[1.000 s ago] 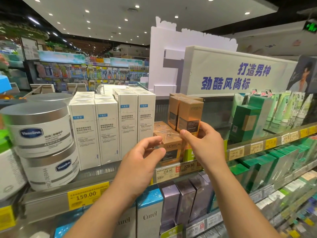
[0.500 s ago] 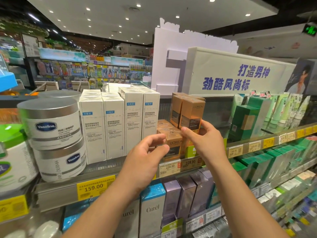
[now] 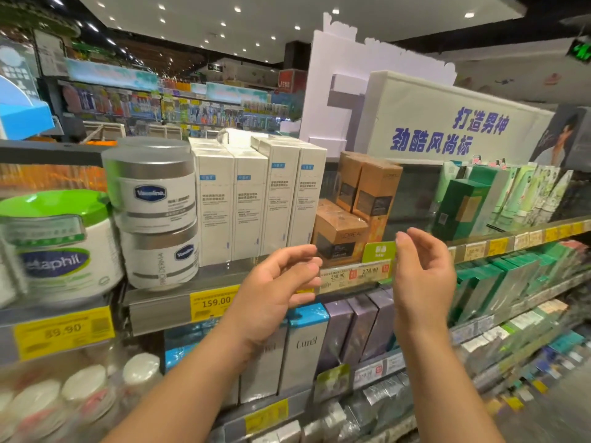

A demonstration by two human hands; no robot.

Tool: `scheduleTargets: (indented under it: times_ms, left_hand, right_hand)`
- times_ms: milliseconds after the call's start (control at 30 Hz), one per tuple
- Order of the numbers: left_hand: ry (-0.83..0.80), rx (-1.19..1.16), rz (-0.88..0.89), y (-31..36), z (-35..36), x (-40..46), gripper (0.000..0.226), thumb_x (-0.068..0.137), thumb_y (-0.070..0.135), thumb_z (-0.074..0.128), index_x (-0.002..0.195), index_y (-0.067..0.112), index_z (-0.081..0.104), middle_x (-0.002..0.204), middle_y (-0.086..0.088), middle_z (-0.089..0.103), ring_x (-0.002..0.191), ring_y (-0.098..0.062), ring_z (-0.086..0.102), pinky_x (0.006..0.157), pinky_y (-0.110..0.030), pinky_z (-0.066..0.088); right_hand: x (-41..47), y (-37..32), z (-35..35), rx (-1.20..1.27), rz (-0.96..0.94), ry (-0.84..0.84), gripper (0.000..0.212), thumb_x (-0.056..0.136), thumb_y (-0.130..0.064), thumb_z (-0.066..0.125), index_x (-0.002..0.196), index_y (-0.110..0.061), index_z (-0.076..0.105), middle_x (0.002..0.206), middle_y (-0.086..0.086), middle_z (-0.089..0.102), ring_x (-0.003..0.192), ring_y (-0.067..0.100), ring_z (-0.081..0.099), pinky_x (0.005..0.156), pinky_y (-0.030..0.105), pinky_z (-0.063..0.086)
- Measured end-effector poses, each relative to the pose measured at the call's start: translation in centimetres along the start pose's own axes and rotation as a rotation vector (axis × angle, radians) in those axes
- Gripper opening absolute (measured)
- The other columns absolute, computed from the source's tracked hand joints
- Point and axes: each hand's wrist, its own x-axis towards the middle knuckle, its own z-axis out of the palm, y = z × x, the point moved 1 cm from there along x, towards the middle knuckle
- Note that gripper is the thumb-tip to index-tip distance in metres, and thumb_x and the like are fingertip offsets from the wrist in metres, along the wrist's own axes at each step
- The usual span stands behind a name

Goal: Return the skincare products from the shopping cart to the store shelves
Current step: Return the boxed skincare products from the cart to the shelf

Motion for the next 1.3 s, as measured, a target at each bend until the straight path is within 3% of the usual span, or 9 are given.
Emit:
scheduleTargets:
  times_ms: [100,167,333,433,567,900,1067,1200,1300]
  left_hand:
    - [-0.035,-0.027,-0.029,-1.6,-0.7,-1.7,0.047,0.076,0.037,0.067,0.12,0.024,0.068,0.115,0.001,0.077,0.108,-0.024,0.073,0.096,-0.045,0.056]
    - [-0.084,-0.025,-0.059,-3.0,-0.8,-2.8,0.051,0.072,0.042,0.073,0.12,0.025,0.068,0.116,0.001,0.076,0.106,-0.022,0.073,0.095,-0.047,0.056]
    - [-0.17,-0.076,-0.18,-7.1,-0.3,-5.3,0.062,0.063,0.05,0.076,0.119,0.025,0.069,0.116,0.002,0.077,0.106,-0.024,0.073,0.086,-0.038,0.059]
    - [-0.212,-0.11,-0.271,-9.6,0.5,-6.9,0.07,0.056,0.053,0.075,0.119,0.023,0.069,0.115,-0.001,0.077,0.101,-0.021,0.073,0.085,-0.038,0.058]
    - [-0.277,-0.148,-0.388,-12.6,2.9,-9.3,0.06,0.063,0.045,0.078,0.118,0.022,0.072,0.114,-0.003,0.077,0.1,-0.023,0.073,0.093,-0.046,0.054]
    - [-0.451,-0.077,-0.498,-15.5,10.7,-15.0,0.047,0.077,0.04,0.066,0.12,0.022,0.071,0.115,-0.004,0.077,0.106,-0.028,0.073,0.091,-0.045,0.057]
    - [-0.509,-0.07,-0.551,-16.6,17.1,-18.2,0.049,0.075,0.031,0.078,0.121,0.016,0.07,0.115,-0.01,0.076,0.095,-0.026,0.073,0.082,-0.04,0.057]
    - [-0.55,-0.081,-0.621,-17.7,23.3,-21.3,0.048,0.075,0.037,0.07,0.119,0.017,0.071,0.116,-0.011,0.076,0.089,-0.024,0.074,0.074,-0.036,0.058]
    - [-0.562,-0.078,-0.67,-18.4,27.1,-23.5,0.05,0.075,0.033,0.08,0.12,0.013,0.07,0.117,-0.015,0.075,0.09,-0.028,0.071,0.069,-0.034,0.06]
  right_hand:
    - [-3.1,0.8,-0.8,0.029,0.066,0.005,0.007,0.098,-0.025,0.069,0.105,-0.028,0.07,0.111,0.001,0.075,0.106,0.016,0.07,0.093,0.034,0.055]
    - [-5.4,1.0,-1.4,0.03,0.117,0.005,0.008,0.1,-0.021,0.066,0.104,-0.027,0.07,0.111,0.003,0.075,0.104,0.021,0.071,0.089,0.036,0.055]
    - [-10.6,2.3,-4.1,-0.026,0.342,-0.041,0.01,0.104,-0.022,0.059,0.107,-0.026,0.067,0.103,0.0,0.077,0.098,0.02,0.073,0.085,0.04,0.055]
    - [-13.4,3.2,-7.4,-0.066,0.438,-0.025,0.012,0.104,-0.026,0.059,0.112,-0.026,0.068,0.105,0.0,0.078,0.1,0.022,0.074,0.084,0.039,0.055]
    - [-16.8,3.6,-13.1,-0.12,0.556,0.057,0.014,0.103,-0.031,0.06,0.114,-0.027,0.069,0.111,0.002,0.078,0.098,0.021,0.074,0.08,0.036,0.054]
    - [-24.2,2.2,-26.9,-0.127,0.706,0.312,0.023,0.101,-0.042,0.062,0.119,-0.029,0.068,0.106,-0.003,0.079,0.105,0.023,0.074,0.093,0.047,0.056]
    - [-26.6,1.0,-34.1,-0.094,0.741,0.42,0.019,0.1,-0.041,0.064,0.116,-0.03,0.068,0.106,0.001,0.079,0.107,0.028,0.073,0.101,0.055,0.053]
    - [-28.4,-0.7,-40.7,-0.063,0.769,0.479,0.023,0.099,-0.043,0.063,0.117,-0.029,0.07,0.11,0.002,0.078,0.103,0.022,0.075,0.092,0.055,0.059]
    - [-29.7,-1.2,-45.5,-0.028,0.797,0.539,0.024,0.099,-0.043,0.064,0.117,-0.029,0.071,0.115,0.004,0.077,0.105,0.024,0.075,0.08,0.049,0.062]
